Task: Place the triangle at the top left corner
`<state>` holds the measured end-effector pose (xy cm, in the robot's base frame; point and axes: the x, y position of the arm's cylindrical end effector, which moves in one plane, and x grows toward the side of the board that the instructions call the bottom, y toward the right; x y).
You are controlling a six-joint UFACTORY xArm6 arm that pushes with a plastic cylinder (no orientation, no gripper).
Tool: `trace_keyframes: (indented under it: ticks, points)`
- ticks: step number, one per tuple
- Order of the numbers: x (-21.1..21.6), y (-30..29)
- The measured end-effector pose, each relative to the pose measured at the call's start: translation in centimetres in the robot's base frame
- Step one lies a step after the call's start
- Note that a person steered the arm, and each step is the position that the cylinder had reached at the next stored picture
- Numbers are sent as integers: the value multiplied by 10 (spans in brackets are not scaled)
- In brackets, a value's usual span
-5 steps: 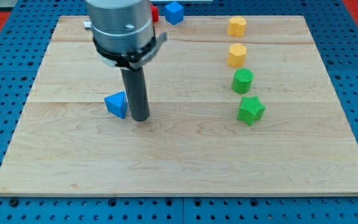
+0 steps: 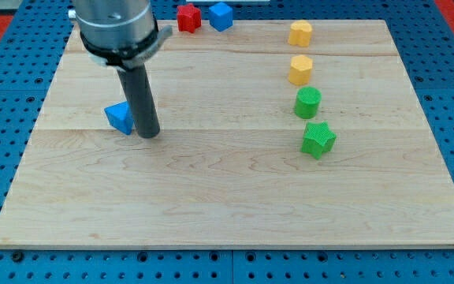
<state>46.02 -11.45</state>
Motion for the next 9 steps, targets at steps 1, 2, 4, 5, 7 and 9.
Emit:
trace_keyframes:
  ticks: [1,2,4,5,7,9]
  points:
    - [-4,-37]
    - [-14,-72]
    - [-65,-42]
    - [-83,-80]
    - [-55,-81]
    - [-122,-148]
